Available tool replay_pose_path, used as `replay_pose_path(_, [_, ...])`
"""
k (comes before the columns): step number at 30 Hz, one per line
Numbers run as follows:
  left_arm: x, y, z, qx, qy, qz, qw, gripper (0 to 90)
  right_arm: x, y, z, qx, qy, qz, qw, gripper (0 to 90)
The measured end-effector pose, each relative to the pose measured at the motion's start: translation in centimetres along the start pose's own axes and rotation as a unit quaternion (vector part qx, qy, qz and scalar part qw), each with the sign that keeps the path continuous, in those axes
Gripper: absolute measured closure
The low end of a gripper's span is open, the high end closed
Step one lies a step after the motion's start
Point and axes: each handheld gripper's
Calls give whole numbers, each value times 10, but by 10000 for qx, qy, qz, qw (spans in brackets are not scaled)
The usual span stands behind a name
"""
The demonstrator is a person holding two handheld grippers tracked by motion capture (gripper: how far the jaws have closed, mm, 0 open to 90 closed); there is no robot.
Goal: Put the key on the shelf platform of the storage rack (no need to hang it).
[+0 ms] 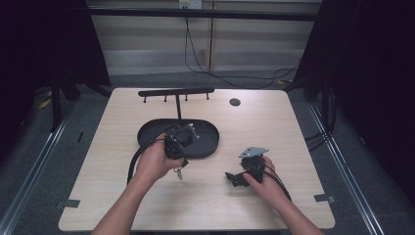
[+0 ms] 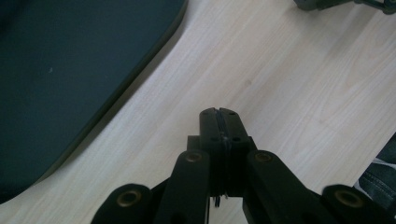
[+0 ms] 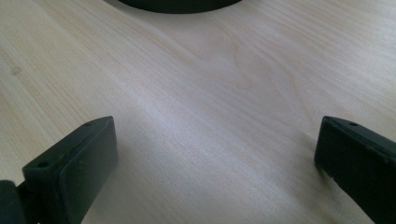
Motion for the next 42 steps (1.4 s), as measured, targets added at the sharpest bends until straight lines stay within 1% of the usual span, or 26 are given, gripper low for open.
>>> replay_pose_path(1, [-1,-2,0,-27,21,-2,10000,899,0,0,0,0,0,0,10000,0])
replay_pose_path(2, [-3,-5,-2,-15,-8,-28,10000,899,0,0,0,-1,1,0,10000,0])
replay_pose_path(3, [-3,-5,-2,-15,-8,-28,10000,899,0,0,0,-1,1,0,10000,0])
replay_pose_path(5, [-7,-9,-4,-70,7,-62,10000,899,0,0,0,-20,13,3,10000,0])
replay_pose_path(6, [-7,-9,-4,-70,7,-62,10000,899,0,0,0,-18,13,3,10000,0])
replay_pose_path(7, [-10,-12,-5,-102,56,-42,9999,899,0,0,0,-19,14,3,10000,0])
replay_pose_path(9, [-13,-15,-7,-110,34,-72,9999,899,0,0,0,-18,12,2,10000,0])
replay_pose_path(11, [-15,-17,-7,-168,48,-84,9998,899,0,0,0,-18,13,3,10000,0])
replay_pose_path(12, [-17,-19,-8,-140,40,-89,9999,899,0,0,0,-19,13,4,10000,0])
replay_pose_path(15, [-20,-22,-9,-162,44,-76,9998,899,0,0,0,-17,12,3,10000,0])
replay_pose_path(16, [-23,-25,-10,-204,54,-79,9997,899,0,0,0,-19,13,3,10000,0])
replay_pose_path(18, [-24,-27,-10,-205,38,-83,9997,899,0,0,0,-18,12,2,10000,0])
replay_pose_path(19, [-24,-28,-11,-252,66,-92,9996,899,0,0,0,-19,12,3,10000,0])
replay_pose_path(20, [-26,-31,-12,-260,55,-90,9996,899,0,0,0,-18,12,3,10000,0])
replay_pose_path(23, [-27,-34,-13,-288,76,-71,9995,899,0,0,0,-19,13,3,10000,0])
replay_pose_path(31, [-37,-44,-19,-345,81,-114,9993,899,0,0,0,-6,9,2,10000,0])
replay_pose_path(32, [-39,-47,-21,-362,85,-135,9992,899,0,0,0,-12,10,2,10000,0])
replay_pose_path(37, [-42,-52,-25,-401,135,-162,9990,899,0,0,0,-12,11,2,10000,0])
replay_pose_path(39, [-43,-56,-28,-450,163,-172,9987,899,0,0,0,-15,10,2,10000,0])
replay_pose_path(40, [-43,-56,-28,-450,163,-172,9987,899,0,0,0,-15,10,2,10000,0])
replay_pose_path(42, [-43,-60,-31,-468,167,-177,9986,899,0,0,0,-14,10,3,10000,0])
Point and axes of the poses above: each handheld gripper's, and its own axes: x roughly forward along the jaws, z roughly out of its underside, y roughly to its right, and after that the axes turned 10 degrees about x, right-handed
